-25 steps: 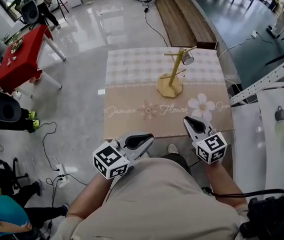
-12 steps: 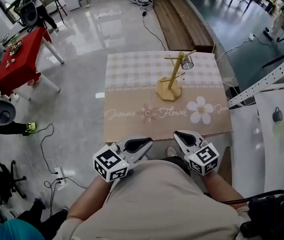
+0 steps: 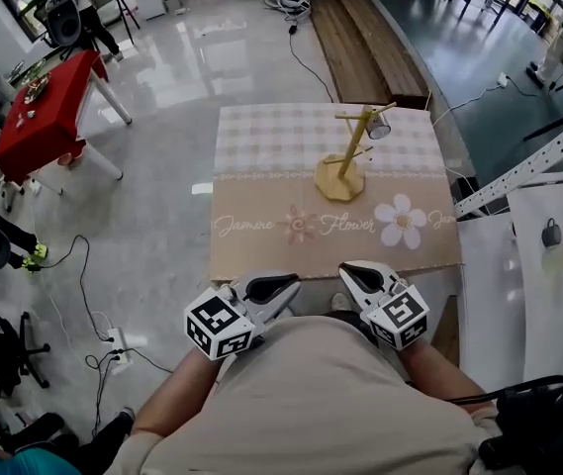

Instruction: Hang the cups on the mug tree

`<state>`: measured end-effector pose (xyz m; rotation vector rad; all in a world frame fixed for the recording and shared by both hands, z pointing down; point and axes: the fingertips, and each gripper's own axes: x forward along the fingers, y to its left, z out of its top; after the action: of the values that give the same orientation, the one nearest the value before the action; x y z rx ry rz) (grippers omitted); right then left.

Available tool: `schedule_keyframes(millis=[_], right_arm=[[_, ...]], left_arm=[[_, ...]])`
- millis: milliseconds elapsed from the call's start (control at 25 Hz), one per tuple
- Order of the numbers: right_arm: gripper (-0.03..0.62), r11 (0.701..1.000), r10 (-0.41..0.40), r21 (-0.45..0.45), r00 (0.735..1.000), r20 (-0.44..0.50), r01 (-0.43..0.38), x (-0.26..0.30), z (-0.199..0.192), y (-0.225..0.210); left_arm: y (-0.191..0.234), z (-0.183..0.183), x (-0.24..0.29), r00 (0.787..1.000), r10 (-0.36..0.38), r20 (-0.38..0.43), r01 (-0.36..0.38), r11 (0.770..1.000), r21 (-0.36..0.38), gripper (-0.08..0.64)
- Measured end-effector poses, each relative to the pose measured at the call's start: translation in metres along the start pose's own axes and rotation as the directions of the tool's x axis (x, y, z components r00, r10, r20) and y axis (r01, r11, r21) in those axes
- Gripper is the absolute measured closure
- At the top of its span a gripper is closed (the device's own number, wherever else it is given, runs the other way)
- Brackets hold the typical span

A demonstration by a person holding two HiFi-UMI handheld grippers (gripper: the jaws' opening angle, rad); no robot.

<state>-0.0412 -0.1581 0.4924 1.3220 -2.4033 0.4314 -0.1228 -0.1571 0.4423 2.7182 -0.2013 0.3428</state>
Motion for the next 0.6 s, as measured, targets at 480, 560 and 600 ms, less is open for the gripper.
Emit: schedule_keyframes(millis=[480, 560, 600], right_arm=[[0.578, 1.000, 0.008, -0.014, 1.000, 0.011, -0.008, 0.0031, 0.0052, 0.0013], [0.578, 1.000, 0.009, -0.013, 1.000, 0.009, -0.009, 0.0031, 0.0030, -0.0002], [0.578, 1.000, 0.010, -0.013, 1.000, 0.008, -0.009, 0.0029, 0.0019, -0.0011]], left_arm=[[0.0034, 0.0041, 0.0030, 1.000, 0.004, 0.013, -0.005, 1.000, 0.009, 0.535], [0.0041, 0.0027, 0.0056, 1.000, 0.004, 0.013, -0.004, 1.000, 0.008, 0.535], [0.0043, 0.0020, 0.0069, 1.000, 0.004, 0.013, -0.004, 1.000, 0.007, 0.535]])
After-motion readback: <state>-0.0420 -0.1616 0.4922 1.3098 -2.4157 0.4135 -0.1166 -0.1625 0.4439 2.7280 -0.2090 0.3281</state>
